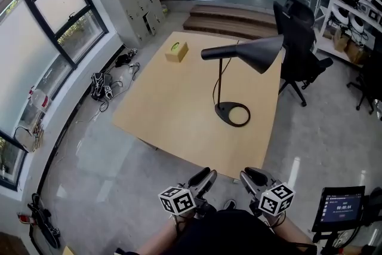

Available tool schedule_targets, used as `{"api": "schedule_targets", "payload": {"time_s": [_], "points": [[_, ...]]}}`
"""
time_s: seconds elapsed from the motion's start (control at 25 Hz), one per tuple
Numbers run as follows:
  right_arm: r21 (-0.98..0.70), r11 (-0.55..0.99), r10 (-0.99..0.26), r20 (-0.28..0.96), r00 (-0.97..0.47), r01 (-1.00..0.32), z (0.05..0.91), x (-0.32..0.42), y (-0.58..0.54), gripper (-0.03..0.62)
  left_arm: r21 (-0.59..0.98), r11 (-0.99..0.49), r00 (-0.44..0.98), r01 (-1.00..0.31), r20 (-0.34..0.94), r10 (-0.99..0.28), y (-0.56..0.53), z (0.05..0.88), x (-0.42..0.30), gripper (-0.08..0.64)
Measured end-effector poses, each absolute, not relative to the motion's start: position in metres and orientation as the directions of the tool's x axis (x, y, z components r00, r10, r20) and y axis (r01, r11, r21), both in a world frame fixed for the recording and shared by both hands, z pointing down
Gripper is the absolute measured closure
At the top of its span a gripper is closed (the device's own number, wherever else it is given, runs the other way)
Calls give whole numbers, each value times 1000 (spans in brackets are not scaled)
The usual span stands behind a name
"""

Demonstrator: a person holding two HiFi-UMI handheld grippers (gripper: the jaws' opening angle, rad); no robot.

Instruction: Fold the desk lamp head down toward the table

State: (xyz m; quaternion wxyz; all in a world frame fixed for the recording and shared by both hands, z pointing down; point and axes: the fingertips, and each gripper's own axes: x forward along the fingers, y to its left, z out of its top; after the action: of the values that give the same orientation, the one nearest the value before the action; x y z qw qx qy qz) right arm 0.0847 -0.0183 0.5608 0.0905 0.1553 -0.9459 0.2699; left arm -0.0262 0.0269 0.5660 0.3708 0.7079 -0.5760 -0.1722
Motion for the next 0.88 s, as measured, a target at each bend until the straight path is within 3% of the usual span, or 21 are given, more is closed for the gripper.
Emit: {"api": "schedule_targets", "payload": {"time_s": [0.4, 0.88], "points": [[-433, 790, -327, 301, -896, -434, 571, 54, -54, 499, 752, -102, 344, -652, 173, -923, -16, 579, -66, 397], [-399, 652, -588, 271, -762, -645, 538, 3, -128, 499, 744, -291, 516, -602, 84, -852, -110, 543, -154, 397]]}}
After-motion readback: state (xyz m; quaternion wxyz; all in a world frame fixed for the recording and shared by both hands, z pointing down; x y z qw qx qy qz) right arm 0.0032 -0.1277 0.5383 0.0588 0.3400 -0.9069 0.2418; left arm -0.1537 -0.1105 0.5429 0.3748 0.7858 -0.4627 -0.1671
